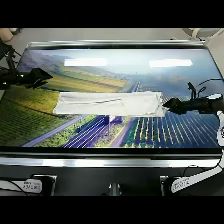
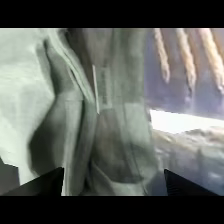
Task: Fold the shirts.
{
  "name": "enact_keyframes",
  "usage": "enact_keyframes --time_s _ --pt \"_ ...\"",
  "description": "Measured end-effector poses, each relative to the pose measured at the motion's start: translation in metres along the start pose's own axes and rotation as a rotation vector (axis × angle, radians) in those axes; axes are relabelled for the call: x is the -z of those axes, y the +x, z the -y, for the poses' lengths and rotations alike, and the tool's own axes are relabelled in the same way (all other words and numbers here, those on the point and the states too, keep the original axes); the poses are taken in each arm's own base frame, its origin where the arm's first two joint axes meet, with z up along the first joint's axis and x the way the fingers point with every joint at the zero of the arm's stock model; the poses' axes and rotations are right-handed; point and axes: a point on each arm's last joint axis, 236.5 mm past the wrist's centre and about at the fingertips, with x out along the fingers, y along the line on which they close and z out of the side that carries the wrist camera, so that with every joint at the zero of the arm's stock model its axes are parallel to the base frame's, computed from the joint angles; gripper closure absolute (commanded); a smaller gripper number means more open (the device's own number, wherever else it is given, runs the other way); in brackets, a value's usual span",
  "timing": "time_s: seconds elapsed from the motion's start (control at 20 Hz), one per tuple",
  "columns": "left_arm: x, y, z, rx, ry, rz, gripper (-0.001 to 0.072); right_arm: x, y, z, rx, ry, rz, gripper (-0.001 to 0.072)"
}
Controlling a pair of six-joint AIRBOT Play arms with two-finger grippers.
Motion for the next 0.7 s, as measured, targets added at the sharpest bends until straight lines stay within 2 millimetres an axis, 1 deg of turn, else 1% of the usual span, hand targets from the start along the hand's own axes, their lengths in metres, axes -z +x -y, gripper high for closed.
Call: enact_keyframes --time_s 0.2,0.45,0.5,0.55,0.6,0.65,0.7 --pt "0.007 0.01 0.022 0.022 0.046 -0.02 0.0108 -0.007 0.024 -0.022 -0.115 0.055 0.02 -0.0002" --pt "0.012 0.019 0.036 0.035 0.073 -0.031 0.0108 -0.014 0.051 -0.057 -0.196 0.017 0.038 0.0013" --pt "0.013 0.02 0.038 0.038 0.078 -0.034 0.0108 -0.015 0.055 -0.063 -0.207 0.01 0.039 0.0088" --pt "0.014 0.022 0.04 0.041 0.081 -0.037 0.0108 -0.015 0.059 -0.068 -0.211 0.001 0.037 0.018" --pt "0.015 0.023 0.042 0.043 0.085 -0.039 0.0108 -0.014 0.064 -0.074 -0.22 -0.005 0.033 0.031" --pt "0.016 0.024 0.044 0.045 0.088 -0.042 0.0108 -0.014 0.066 -0.079 -0.23 -0.01 0.034 0.0483" --pt "0.018 0.025 0.047 0.048 0.093 -0.046 0.0108 -0.014 0.069 -0.084 -0.237 -0.014 0.032 0.0623"
